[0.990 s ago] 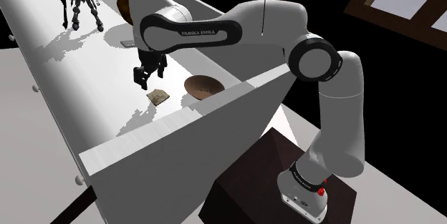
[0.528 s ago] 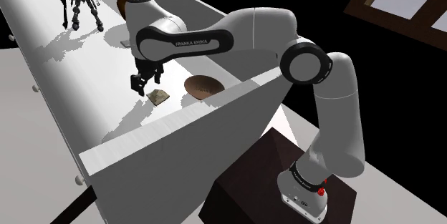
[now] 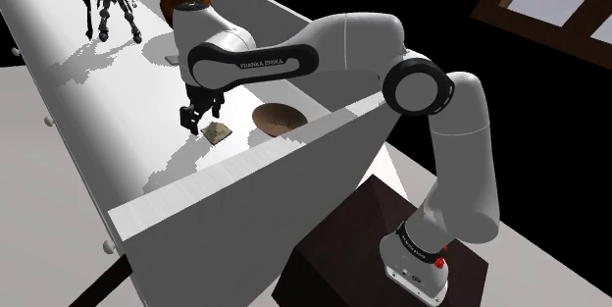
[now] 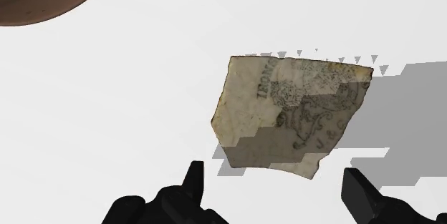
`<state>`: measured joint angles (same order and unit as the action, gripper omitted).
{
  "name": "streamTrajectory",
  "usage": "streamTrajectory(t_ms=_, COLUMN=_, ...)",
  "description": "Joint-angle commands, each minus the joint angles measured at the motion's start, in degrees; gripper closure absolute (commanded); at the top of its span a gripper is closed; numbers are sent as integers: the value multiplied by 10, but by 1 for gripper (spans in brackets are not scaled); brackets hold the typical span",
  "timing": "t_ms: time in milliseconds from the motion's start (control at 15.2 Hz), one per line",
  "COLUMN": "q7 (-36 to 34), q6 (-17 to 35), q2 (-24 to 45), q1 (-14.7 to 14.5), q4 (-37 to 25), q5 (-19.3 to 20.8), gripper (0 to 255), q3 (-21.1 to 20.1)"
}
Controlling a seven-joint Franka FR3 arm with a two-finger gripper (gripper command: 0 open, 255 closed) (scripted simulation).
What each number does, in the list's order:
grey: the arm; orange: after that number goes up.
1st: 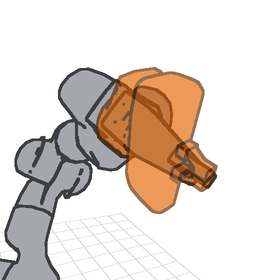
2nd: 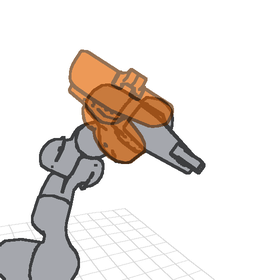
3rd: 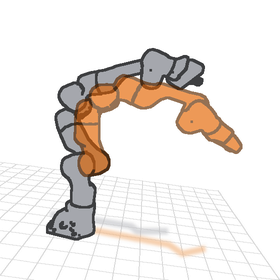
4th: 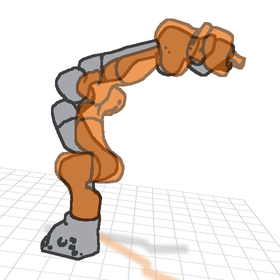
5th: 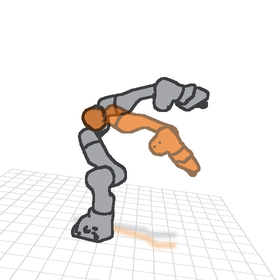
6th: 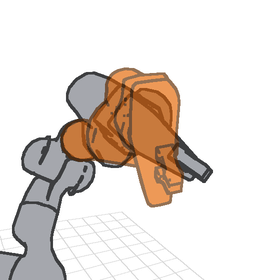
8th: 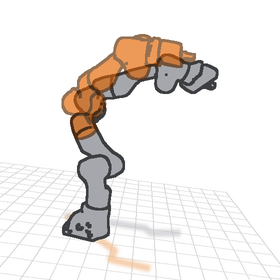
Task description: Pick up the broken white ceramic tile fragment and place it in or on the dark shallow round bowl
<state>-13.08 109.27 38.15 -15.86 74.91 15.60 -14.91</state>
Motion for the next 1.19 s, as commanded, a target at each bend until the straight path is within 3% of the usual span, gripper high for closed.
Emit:
streamTrajectory(t_ms=0, q7=0, q6=0, q2=0, q1=0, q4=0, q5=0, gripper=0, q3=0)
streamTrajectory(t_ms=66, q7=0, q6=0, q2=0, q1=0, q4=0, q5=0, gripper=255, q3=0)
streamTrajectory(t_ms=660, q7=0, q6=0, q2=0, q1=0, q4=0, q5=0, gripper=255, q3=0)
streamTrajectory(t_ms=1122, q7=7, q6=-45, q2=-13, q1=-2, q4=-34, q5=-5, gripper=255, q3=-3)
